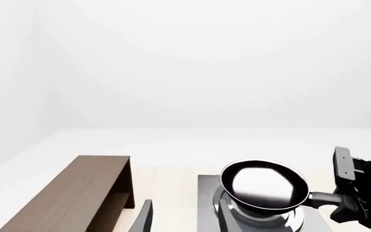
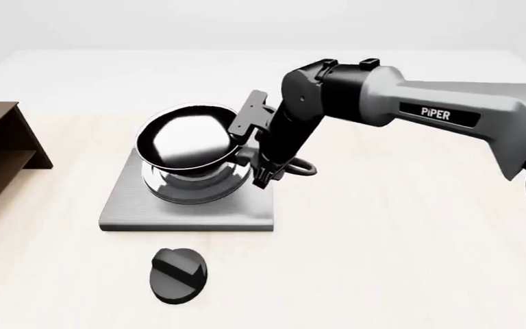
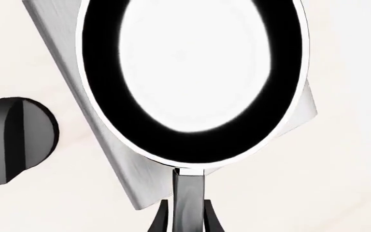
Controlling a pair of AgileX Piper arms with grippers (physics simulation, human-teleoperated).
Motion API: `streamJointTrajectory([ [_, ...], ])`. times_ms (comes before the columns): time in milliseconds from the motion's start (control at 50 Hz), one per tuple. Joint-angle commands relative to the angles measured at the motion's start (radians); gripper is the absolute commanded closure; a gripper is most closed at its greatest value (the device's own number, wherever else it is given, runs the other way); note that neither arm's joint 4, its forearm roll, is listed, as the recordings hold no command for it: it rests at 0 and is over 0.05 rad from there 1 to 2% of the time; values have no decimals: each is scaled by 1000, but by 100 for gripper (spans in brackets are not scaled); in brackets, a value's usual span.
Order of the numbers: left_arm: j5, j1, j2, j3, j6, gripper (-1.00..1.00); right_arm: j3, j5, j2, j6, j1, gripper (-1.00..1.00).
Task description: Turn on the stove and put the frying pan on it.
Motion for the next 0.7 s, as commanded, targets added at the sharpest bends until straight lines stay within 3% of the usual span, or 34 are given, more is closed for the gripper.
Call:
streamJointTrajectory([
  [20, 0, 2, 0, 0, -2, -100, 10, -42, 4, 28, -4, 100],
  [700, 0, 5, 0, 0, -6, -100, 46, -80, 51, 68, -9, 100],
])
